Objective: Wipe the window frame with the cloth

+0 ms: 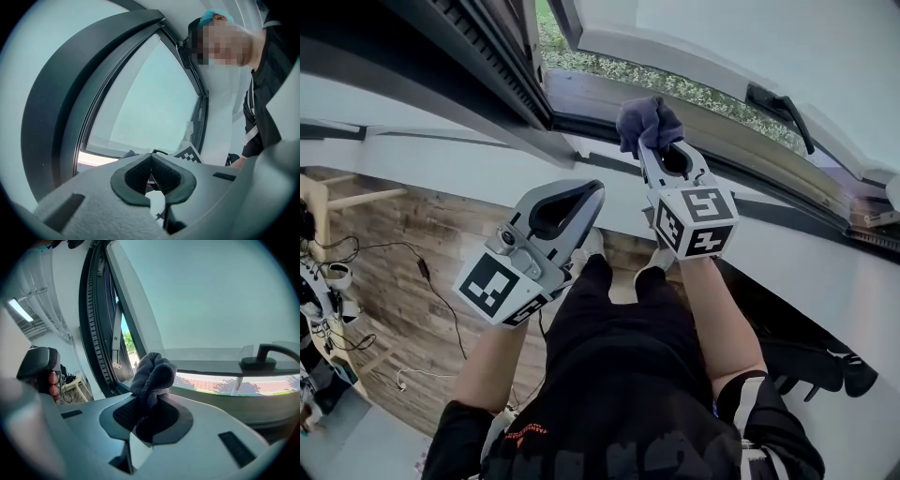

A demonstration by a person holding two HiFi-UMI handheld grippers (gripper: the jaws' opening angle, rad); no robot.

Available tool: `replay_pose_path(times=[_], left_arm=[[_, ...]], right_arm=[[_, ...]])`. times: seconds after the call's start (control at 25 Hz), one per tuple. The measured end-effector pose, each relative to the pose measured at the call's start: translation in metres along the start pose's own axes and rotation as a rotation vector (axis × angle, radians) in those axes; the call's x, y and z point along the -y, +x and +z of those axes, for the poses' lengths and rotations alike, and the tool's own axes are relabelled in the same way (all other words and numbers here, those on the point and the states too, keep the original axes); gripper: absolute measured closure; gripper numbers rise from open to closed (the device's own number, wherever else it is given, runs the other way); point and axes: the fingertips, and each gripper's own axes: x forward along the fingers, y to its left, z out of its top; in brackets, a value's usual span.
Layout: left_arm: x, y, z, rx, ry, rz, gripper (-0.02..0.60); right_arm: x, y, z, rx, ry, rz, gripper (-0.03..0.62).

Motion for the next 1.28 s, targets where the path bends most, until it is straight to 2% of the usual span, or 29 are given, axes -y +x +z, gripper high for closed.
replay_pose_path(times=[0.2,0.4,1.0,1.28], left_arm=[[0.004,0.0,0.002,0.0,0.003,-0.004,0.561],[0.005,-0.006,0.014,0.024,0.023,0.005,0.561],[-0.006,-0.064,0.074,0.148,0.094,0.108,0.561],[-0.014,-0.078,0.085,0.183,0.106,0.137,0.561]], right_arm=[[0.006,-0.01,0.003,0.006,0.015,-0.009,0.537],[-0.01,-0.025,0.031,0.077,-0.002,0.035,0.537],[-0.152,-0.07,0.175,0.38,-0.25,0.294,0.537],[-0.19,-0.079,0.21,0.465,-0.32,0.348,0.537]])
